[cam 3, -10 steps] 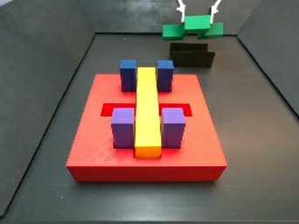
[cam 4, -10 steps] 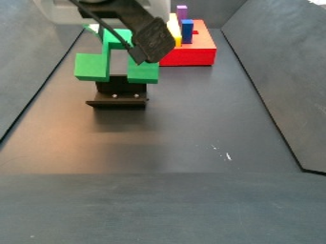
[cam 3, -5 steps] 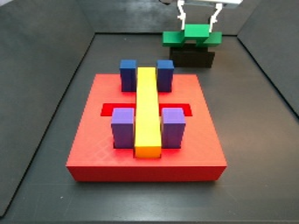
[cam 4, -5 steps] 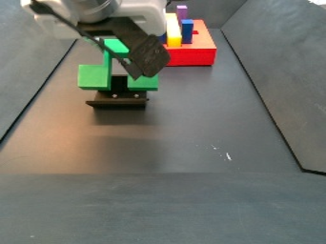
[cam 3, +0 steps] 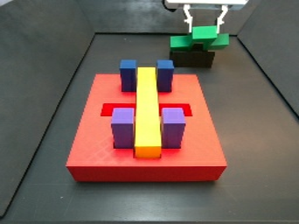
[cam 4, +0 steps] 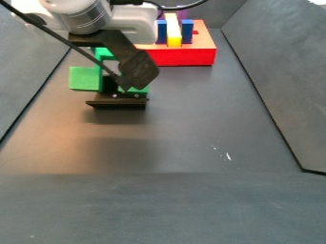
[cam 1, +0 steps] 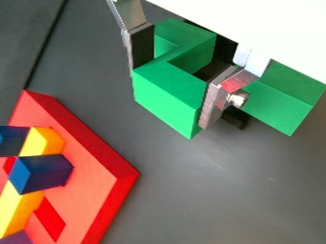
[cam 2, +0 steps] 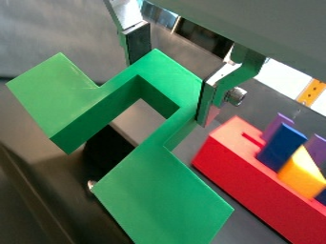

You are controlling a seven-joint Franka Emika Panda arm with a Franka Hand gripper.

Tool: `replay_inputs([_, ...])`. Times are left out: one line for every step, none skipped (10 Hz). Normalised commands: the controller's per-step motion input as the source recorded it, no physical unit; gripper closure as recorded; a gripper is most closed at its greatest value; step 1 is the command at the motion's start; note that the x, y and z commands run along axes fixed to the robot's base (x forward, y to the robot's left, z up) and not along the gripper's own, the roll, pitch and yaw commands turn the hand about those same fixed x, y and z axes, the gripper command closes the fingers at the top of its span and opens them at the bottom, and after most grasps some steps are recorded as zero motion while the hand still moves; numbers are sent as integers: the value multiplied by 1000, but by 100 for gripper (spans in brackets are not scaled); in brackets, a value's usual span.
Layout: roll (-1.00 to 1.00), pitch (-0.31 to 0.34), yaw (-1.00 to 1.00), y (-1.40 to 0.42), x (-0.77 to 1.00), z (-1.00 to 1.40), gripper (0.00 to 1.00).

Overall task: Pick up the green object. Move up. Place the green object on the fixture. Regrasp the green object. Move to above the board. Insert the green object.
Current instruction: Place the green object on the fixture.

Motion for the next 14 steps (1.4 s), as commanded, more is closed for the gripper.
replay_inputs([160, -103, 0, 43, 60, -140, 100])
replay_inputs([260, 0, 0, 71, 60, -243, 100])
replay_inputs([474, 369, 0, 0, 74, -349, 100])
replay_inputs([457, 654, 0, 0, 123, -317, 100])
replay_inputs([331, 663, -23, 0, 143, -240, 100])
replay_inputs([226, 491, -154, 0, 89, -206, 100])
replay_inputs([166, 323, -160, 0, 0, -194, 100])
replay_inputs([17, 111, -109, 0, 0, -80, 100])
replay_inputs([11, 3, -83, 0, -3, -63, 100])
replay_inputs([0, 0, 0, 0, -46, -63, 100])
replay_inputs([0, -23, 0, 0, -37, -34, 100])
replay_inputs([0, -54, 0, 0, 0, 0, 100])
replay_inputs([0, 6, 0, 0, 0, 0, 100])
replay_inputs([0, 0, 0, 0, 0, 0, 100])
